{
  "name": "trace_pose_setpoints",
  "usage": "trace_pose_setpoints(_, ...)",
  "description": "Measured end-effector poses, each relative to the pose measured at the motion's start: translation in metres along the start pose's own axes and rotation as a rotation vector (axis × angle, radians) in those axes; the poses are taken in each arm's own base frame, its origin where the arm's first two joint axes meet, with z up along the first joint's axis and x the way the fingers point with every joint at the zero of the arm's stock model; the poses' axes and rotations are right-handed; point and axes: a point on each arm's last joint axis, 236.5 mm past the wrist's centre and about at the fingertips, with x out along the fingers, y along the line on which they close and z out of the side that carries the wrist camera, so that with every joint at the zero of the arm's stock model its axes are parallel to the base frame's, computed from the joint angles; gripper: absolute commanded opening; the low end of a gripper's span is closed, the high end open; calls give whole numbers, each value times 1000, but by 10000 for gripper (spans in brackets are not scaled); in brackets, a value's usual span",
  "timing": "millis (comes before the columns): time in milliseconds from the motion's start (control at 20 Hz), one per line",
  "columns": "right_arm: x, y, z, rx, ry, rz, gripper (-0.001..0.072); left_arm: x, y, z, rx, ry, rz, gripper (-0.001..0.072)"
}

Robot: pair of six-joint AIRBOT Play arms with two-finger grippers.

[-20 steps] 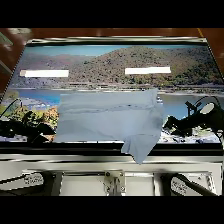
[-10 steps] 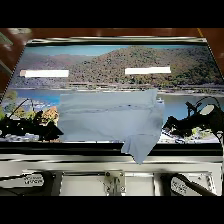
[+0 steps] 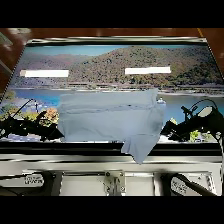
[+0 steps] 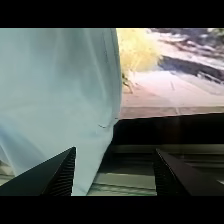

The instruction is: Fold the shirts.

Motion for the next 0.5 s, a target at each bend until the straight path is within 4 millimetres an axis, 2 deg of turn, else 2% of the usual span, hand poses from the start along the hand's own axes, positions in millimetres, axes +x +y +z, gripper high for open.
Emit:
trace_pose_setpoints(150, 15, 5, -9, 25, 15, 47, 596, -1, -4, -2, 10, 6, -11, 38)
trace_pose_setpoints(200, 20, 6, -11, 36, 14, 59, 552, -1, -4, -2, 11, 6, -14, 38)
trace_pose_setpoints(450, 43, 7, -20, 97, 6, 103, 541, -2, -6, -3, 15, 8, -19, 38)
trace_pose_setpoints(500, 47, 10, -24, 110, 13, 120, 380, -2, -6, -3, 15, 8, -20, 38)
